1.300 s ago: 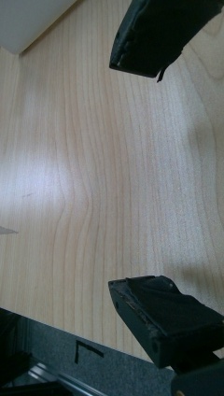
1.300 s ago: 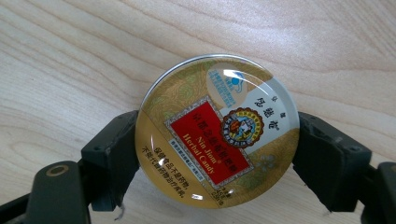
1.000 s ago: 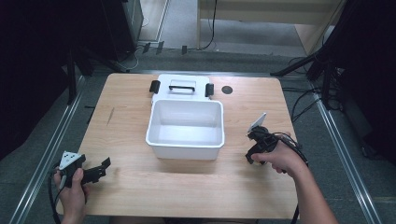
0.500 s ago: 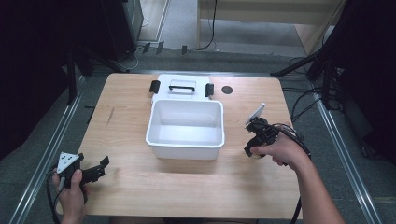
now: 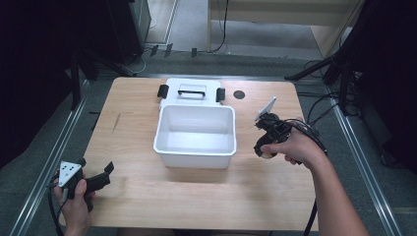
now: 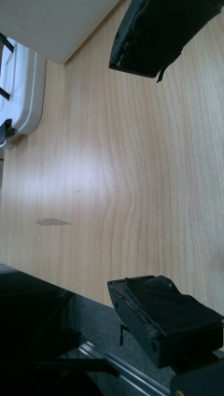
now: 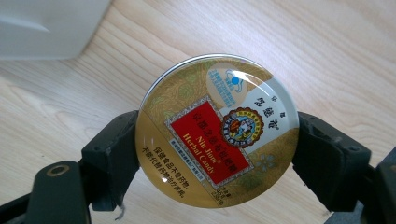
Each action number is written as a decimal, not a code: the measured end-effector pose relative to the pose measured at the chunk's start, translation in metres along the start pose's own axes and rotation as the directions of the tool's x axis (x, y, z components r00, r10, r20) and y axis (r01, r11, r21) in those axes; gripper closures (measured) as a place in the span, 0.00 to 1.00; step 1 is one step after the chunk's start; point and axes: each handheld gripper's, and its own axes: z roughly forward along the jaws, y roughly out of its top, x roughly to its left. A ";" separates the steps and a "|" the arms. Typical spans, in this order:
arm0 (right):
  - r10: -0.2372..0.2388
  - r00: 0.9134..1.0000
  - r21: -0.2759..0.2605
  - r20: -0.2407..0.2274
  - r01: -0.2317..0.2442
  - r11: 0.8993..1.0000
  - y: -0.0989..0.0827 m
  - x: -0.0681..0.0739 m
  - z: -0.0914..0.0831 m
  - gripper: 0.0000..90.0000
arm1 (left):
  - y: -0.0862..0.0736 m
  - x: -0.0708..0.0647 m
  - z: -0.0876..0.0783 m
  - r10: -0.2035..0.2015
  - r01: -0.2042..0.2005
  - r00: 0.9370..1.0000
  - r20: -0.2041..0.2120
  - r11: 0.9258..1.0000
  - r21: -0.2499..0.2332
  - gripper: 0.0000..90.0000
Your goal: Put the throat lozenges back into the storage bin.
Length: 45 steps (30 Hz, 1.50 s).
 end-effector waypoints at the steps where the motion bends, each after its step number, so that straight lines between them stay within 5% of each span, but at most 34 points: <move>1: -0.014 1.000 -0.008 -0.001 0.014 1.000 0.002 0.000 -0.002 0.23 | 0.000 0.000 0.000 -0.001 0.001 1.000 -0.004 1.000 0.000 0.00; 7: -0.050 0.999 -0.039 0.006 0.050 0.998 0.009 0.005 -0.015 0.23 | 0.000 0.001 0.000 -0.001 0.001 1.000 -0.002 1.000 0.002 0.00; 26: -0.056 0.998 -0.068 -0.019 0.054 0.996 0.028 0.015 -0.054 0.23 | 0.001 0.000 0.001 -0.004 0.004 1.000 0.005 1.000 0.014 0.00; 45: -0.155 0.988 -0.089 -0.028 0.152 0.984 0.060 0.050 -0.072 0.23 | 0.001 0.000 0.002 -0.007 0.006 1.000 0.011 1.000 0.019 0.00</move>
